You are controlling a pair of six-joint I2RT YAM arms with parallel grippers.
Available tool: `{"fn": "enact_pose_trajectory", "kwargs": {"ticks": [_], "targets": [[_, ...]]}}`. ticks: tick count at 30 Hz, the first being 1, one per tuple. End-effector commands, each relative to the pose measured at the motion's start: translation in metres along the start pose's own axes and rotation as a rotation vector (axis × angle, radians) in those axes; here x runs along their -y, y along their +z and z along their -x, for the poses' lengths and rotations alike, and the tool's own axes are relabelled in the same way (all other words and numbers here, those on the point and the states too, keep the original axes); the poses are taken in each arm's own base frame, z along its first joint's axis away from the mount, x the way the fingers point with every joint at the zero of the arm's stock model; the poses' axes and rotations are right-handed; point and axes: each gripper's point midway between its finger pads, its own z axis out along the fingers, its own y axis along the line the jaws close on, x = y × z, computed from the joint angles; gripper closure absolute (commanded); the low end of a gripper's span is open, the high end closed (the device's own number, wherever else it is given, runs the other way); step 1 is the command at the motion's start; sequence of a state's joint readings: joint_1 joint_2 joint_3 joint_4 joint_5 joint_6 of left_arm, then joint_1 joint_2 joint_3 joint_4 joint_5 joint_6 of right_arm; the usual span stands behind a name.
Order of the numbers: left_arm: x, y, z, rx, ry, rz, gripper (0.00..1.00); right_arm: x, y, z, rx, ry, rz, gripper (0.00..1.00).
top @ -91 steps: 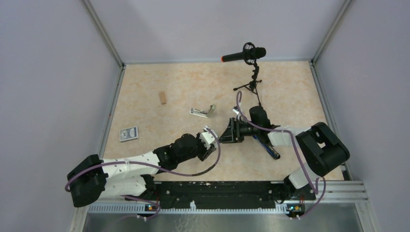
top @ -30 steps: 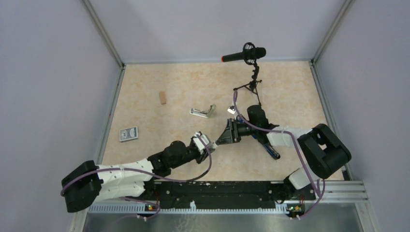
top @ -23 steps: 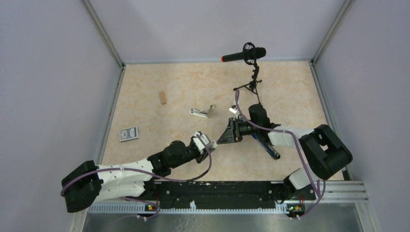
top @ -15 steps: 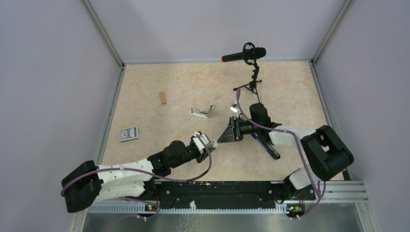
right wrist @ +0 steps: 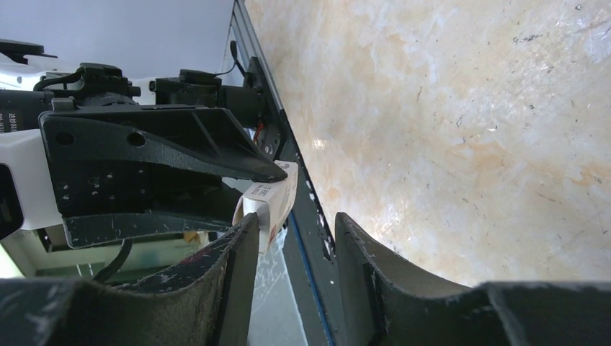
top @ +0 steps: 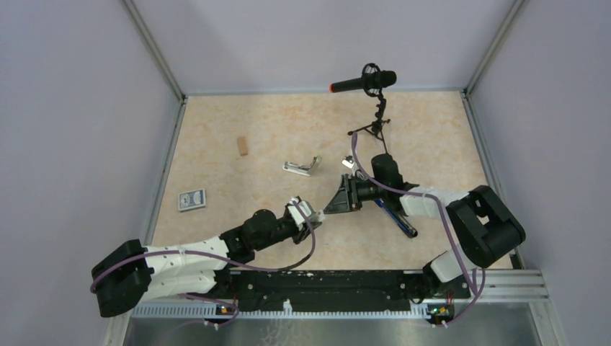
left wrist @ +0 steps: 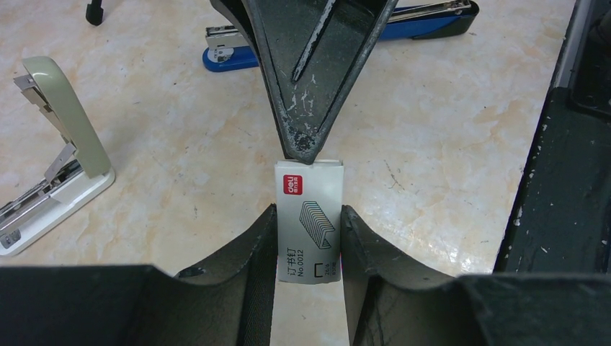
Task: Load the staples into the stapler
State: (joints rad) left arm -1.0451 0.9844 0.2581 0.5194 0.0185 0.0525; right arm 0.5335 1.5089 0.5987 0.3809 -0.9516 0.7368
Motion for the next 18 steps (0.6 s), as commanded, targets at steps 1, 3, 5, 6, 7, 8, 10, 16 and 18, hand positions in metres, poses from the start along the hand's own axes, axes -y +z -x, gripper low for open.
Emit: {"fn": "enact_pose_trajectory", "kwargs": {"ticks": [1,3,5,6,7,8,10,16,18], "targets": [[0.001,0.003,0.039,0.126,0.01,-0.009,0.61,-0.004,0.005,0.006,0.004,-0.042,0.021,0.58],[0.001,0.004,0.039,0.126,0.01,-0.009,0.61,-0.004,0.01,0.001,-0.014,-0.041,0.025,0.58],[0.001,0.004,0.04,0.129,0.007,-0.009,0.61,-0.004,0.015,-0.004,-0.032,-0.041,0.024,0.58],[0.001,0.004,0.04,0.131,0.004,-0.007,0.61,-0.003,0.018,-0.008,-0.043,-0.038,0.021,0.58],[0.001,0.005,0.04,0.132,0.002,-0.007,0.61,-0.002,0.021,-0.012,-0.056,-0.036,0.021,0.58],[0.001,0.005,0.041,0.135,0.0,-0.006,0.61,-0.002,0.023,-0.016,-0.068,-0.035,0.022,0.58],[0.0,0.005,0.04,0.134,0.001,-0.005,0.61,-0.003,0.027,-0.023,-0.086,-0.035,0.026,0.58],[-0.003,0.008,0.034,0.105,0.013,0.014,0.63,-0.004,0.025,-0.02,-0.057,-0.048,0.004,0.58],[-0.003,0.01,0.028,0.075,0.016,0.012,0.63,-0.005,0.02,-0.011,-0.023,-0.051,-0.004,0.58]]}}
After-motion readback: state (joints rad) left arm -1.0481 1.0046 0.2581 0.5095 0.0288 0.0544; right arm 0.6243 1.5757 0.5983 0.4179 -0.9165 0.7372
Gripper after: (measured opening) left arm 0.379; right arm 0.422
